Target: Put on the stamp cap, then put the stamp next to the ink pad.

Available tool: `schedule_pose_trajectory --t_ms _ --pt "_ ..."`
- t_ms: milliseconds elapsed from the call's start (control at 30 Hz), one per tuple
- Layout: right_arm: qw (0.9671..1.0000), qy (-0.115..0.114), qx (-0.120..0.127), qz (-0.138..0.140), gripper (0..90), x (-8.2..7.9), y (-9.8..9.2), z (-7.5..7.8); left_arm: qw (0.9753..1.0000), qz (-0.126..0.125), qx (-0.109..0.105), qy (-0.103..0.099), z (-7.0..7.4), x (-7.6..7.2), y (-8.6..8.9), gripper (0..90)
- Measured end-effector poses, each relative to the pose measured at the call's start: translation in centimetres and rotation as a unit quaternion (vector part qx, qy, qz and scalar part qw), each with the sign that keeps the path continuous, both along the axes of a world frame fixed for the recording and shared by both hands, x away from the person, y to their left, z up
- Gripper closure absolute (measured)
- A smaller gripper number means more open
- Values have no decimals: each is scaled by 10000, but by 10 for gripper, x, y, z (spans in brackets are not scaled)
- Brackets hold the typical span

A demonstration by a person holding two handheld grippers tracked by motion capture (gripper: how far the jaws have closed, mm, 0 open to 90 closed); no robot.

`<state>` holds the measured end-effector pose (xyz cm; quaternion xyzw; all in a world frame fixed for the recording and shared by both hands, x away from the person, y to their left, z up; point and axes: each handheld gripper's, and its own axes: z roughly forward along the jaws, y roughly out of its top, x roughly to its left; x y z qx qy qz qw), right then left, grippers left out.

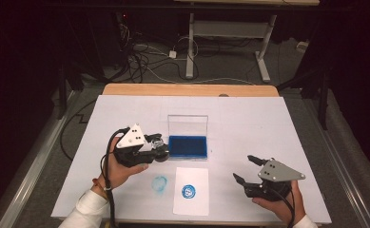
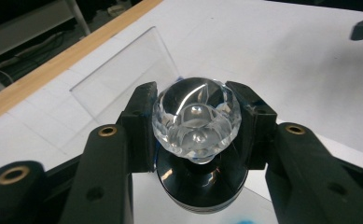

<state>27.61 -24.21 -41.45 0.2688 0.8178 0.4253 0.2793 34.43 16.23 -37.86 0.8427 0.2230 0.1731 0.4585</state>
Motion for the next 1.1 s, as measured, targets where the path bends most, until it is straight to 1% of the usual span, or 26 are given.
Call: schedule_pose_trajectory --t_ms 100,167,233,333,500,533,567,633,667,700,800,900,1067,1100 --pt "10000 -15 10 -64 277 -3 -6 -1 9999 49 108 12 0 5 0 548" --pt "9999 -6 9 -104 277 -5 -10 -2 9999 66 125 39 1 9 1 548" --pt "9999 -25 16 -161 277 -6 -13 -2 9996 79 246 74 2 14 2 548" --pt "9998 -8 3 -197 277 -6 -16 -4 9992 119 366 122 3 21 2 548" --pt "9998 29 -21 -172 278 -7 -16 -6 9979 195 573 214 4 32 3 548" --pt "9998 20 -44 -171 278 -7 -16 -6 9977 209 593 251 4 35 3 547" --pt "9998 29 -75 -162 278 -8 -16 -7 9972 239 659 259 5 38 3 547" --pt "9998 52 -102 -179 278 -8 -17 -8 9967 274 679 342 4 44 3 547" --pt "9998 55 -84 -193 280 -7 -17 -8 9963 294 725 361 4 47 3 547" --pt "9998 62 -54 -193 280 -8 -18 -8 9956 343 788 367 3 49 2 547" --pt "9998 45 -69 -159 281 -8 -17 -7 9941 395 904 447 -2 57 0 547" --pt "9998 73 -89 -149 281 -8 -17 -8 9930 445 941 556 -9 64 0 546" --pt "9998 120 -116 -116 281 -7 -16 -10 9921 570 949 592 -19 76 0 546" --pt "9998 124 -123 -113 281 -7 -15 -10 9916 591 976 612 -21 78 -1 546"
